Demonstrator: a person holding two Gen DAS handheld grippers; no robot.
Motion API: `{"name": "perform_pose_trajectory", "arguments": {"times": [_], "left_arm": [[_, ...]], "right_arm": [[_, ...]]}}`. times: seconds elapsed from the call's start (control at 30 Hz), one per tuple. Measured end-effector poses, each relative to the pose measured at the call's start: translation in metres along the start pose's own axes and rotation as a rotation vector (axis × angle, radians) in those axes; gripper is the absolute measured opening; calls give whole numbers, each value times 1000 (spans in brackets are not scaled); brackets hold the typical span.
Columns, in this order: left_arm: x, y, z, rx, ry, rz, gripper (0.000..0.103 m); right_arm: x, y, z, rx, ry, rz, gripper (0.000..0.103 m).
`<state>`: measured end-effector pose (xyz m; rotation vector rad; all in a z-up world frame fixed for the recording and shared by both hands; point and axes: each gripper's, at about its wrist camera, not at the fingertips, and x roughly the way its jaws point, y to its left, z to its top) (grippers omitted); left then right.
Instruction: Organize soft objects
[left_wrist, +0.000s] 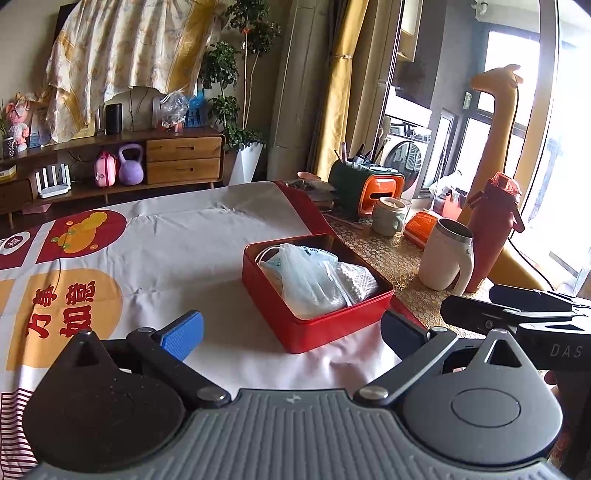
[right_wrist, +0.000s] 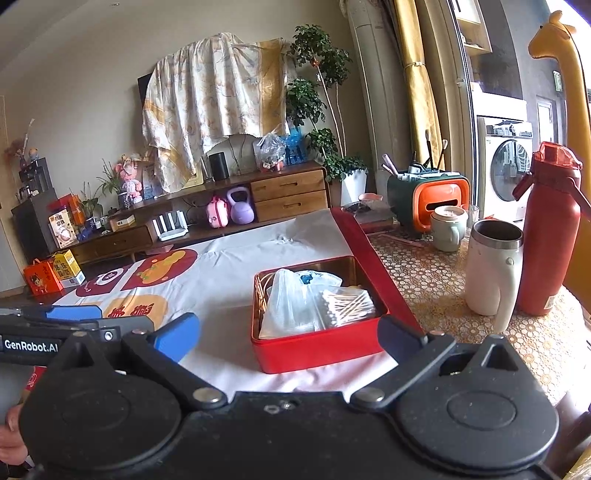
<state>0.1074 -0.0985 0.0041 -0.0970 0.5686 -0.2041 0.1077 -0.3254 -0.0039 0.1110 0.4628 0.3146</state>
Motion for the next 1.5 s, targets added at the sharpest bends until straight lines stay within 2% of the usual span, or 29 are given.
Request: {"name": "perform_pose_trajectory", "arguments": {"times": [0.57,0.9,1.5], "left_arm": [[-8,2,-1,-8,-27,-5,103],[-16,-2,-2,16,-75,-12,103],[-17,4,-4,3,-79,-28,103]], "right_arm": [[-2,3,0,-3,-8,2,103],[-6,9,0,-19,-36,-5,103],[-8,12,2,-20,-35,-12,103]]}}
